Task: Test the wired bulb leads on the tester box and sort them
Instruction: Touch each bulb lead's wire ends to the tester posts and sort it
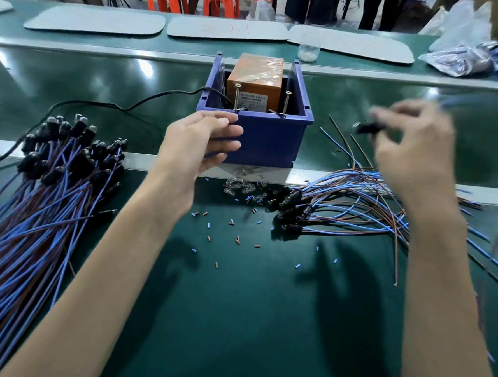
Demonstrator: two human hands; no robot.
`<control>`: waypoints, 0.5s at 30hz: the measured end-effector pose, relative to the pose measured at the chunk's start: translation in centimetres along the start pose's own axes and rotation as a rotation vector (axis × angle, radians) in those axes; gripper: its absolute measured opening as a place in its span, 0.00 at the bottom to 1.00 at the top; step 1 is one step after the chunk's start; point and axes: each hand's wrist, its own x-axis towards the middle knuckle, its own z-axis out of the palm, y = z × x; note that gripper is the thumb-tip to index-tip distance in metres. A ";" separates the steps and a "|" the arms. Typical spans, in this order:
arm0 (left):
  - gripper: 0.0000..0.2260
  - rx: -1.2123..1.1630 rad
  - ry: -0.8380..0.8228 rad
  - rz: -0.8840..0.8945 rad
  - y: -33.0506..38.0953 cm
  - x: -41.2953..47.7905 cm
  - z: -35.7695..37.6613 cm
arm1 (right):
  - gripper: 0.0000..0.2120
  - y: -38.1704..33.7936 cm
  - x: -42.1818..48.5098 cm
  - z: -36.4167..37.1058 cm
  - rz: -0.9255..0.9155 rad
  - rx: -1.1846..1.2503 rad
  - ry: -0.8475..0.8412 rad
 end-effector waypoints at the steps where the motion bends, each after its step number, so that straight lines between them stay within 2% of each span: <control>1: 0.09 0.097 -0.043 0.015 0.1 0.1 -0.4 | 0.14 -2.7 -1.5 0.8 0.030 -0.001 -0.086; 3: 0.06 0.341 -0.152 0.060 0.2 0.5 -1.7 | 0.13 -2.7 -2.3 2.7 0.039 -0.059 -0.530; 4: 0.05 0.478 -0.192 0.078 0.2 0.7 -2.4 | 0.14 -2.7 -2.4 3.2 0.027 -0.080 -0.662; 5: 0.05 0.627 -0.209 0.087 0.1 1.0 -3.3 | 0.16 -2.7 -2.2 3.3 0.059 -0.117 -0.726; 7: 0.07 0.924 -0.190 0.063 0.0 1.7 -5.5 | 0.22 -2.6 -2.2 3.7 0.079 -0.084 -0.728; 9: 0.11 1.123 -0.187 -0.041 0.1 2.4 -7.9 | 0.25 -2.7 -2.3 4.1 0.069 -0.060 -0.703; 12: 0.15 1.355 -0.263 -0.253 0.1 2.8 -11.2 | 0.26 -2.6 -2.0 4.0 0.048 -0.025 -0.719; 15: 0.14 1.433 -0.290 -0.423 -0.4 2.7 -12.4 | 0.26 -2.4 -2.1 4.4 0.014 -0.061 -0.731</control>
